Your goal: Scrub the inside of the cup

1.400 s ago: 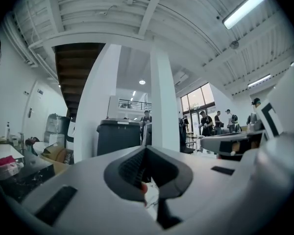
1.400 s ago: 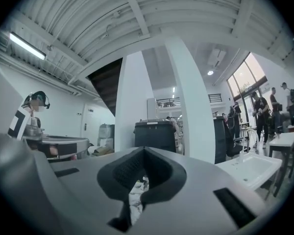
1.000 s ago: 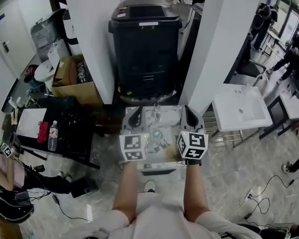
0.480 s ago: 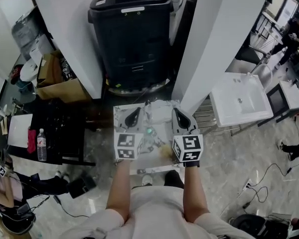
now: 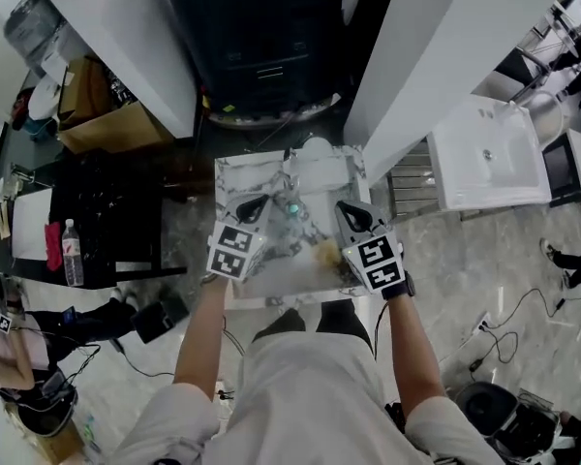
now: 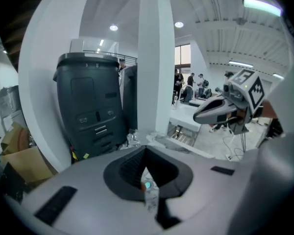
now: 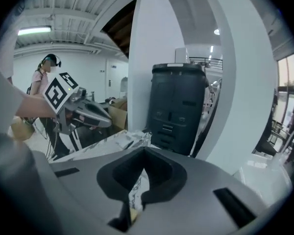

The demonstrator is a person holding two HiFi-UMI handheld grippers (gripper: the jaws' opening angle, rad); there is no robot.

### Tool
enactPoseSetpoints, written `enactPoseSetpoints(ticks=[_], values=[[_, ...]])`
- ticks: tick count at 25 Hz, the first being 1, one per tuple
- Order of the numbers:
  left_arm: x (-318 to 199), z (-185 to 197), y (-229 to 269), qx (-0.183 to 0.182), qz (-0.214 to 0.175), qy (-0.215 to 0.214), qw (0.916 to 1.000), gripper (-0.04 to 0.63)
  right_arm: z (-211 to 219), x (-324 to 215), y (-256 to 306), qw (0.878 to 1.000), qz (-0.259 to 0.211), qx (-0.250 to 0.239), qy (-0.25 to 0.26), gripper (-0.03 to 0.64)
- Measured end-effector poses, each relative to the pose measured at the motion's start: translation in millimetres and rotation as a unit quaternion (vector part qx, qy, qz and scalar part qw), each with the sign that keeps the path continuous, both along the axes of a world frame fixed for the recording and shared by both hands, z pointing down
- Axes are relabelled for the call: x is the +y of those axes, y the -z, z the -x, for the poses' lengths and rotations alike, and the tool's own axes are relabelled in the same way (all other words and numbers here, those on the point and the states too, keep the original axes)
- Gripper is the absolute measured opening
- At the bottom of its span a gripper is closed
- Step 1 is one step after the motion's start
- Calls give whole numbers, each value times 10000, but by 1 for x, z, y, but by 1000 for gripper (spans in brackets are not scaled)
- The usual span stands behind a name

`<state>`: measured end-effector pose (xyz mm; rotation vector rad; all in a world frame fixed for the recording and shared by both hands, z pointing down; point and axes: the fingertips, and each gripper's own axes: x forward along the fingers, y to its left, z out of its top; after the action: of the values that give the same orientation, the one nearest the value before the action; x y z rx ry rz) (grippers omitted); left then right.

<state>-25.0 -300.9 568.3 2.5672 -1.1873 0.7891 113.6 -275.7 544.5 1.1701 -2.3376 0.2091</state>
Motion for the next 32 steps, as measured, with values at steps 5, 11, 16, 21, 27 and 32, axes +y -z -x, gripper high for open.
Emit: enactPoseSetpoints(ticks=[5, 11, 16, 21, 27, 32], values=[[24, -4, -55, -531, 658, -816, 9931, 8, -6, 24, -50, 9948, 508, 665, 574, 8], [53, -8, -115, -1216, 1303, -1801, 9674, 36, 4, 47, -99, 9744, 859, 1397, 1539, 8], [79, -8, -153, -1660, 1902, -2546, 9335, 117, 13, 63, -146, 9479, 1120, 1956, 2253, 8], [91, -7, -181, -2041, 2029, -2882, 9133, 161, 15, 82, -201, 9025, 1329, 2684, 3096, 9], [105, -13, -202, -2249, 2119, -3216, 8950, 161, 8, 99, -260, 8264, 1511, 3643, 4019, 100], [108, -13, -215, -2577, 2082, -3345, 8823, 187, 5, 94, -301, 7502, 1304, 4508, 4659, 213]])
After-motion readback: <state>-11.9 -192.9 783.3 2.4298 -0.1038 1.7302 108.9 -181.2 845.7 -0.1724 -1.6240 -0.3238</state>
